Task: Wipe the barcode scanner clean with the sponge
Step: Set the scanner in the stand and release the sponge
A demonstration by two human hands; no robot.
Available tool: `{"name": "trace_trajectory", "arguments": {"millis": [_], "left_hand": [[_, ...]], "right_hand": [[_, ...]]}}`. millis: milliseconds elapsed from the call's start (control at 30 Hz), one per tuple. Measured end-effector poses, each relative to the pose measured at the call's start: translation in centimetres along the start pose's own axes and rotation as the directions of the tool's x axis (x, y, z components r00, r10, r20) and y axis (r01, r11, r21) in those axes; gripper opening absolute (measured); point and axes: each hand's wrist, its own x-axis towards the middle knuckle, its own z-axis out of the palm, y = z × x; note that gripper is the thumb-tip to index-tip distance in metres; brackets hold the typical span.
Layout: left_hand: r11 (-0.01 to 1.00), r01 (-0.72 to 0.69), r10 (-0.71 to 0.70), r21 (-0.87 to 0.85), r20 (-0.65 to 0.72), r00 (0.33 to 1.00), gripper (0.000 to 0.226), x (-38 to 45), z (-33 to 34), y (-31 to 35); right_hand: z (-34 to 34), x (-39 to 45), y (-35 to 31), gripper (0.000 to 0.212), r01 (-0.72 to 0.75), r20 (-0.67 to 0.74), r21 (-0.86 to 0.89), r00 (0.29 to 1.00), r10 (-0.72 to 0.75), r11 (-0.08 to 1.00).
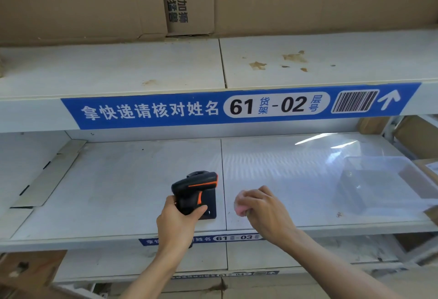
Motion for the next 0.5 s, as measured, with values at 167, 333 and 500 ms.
{"name": "trace_trajectory", "arguments": {"millis": [167, 333, 500], "left_hand": [[0.997, 0.027, -0.023, -0.067, 0.063, 0.998, 0.022, 0.7, 0.1, -0.5], [0.988, 0.051, -0.049, -0.143, 0.015, 0.999, 0.025, 1.2, 0.6, -0.9], [0.983, 0.078, -0.088, -0.169, -0.053, 0.995, 0.018, 2.0, 1.6, -1.4]], "right_hand": [[1.1, 1.2, 2.0, 0.037, -0.130, 0.057, 0.008, 0.990, 0.130, 0.991], [1.7, 2.7, 3.4, 0.041, -0.176, 0.089, 0.016, 0.981, 0.174, 0.984], [2.7, 3.6, 4.5, 0.038, -0.160, 0.050, -0.016, 0.986, 0.161, 0.987]]}}
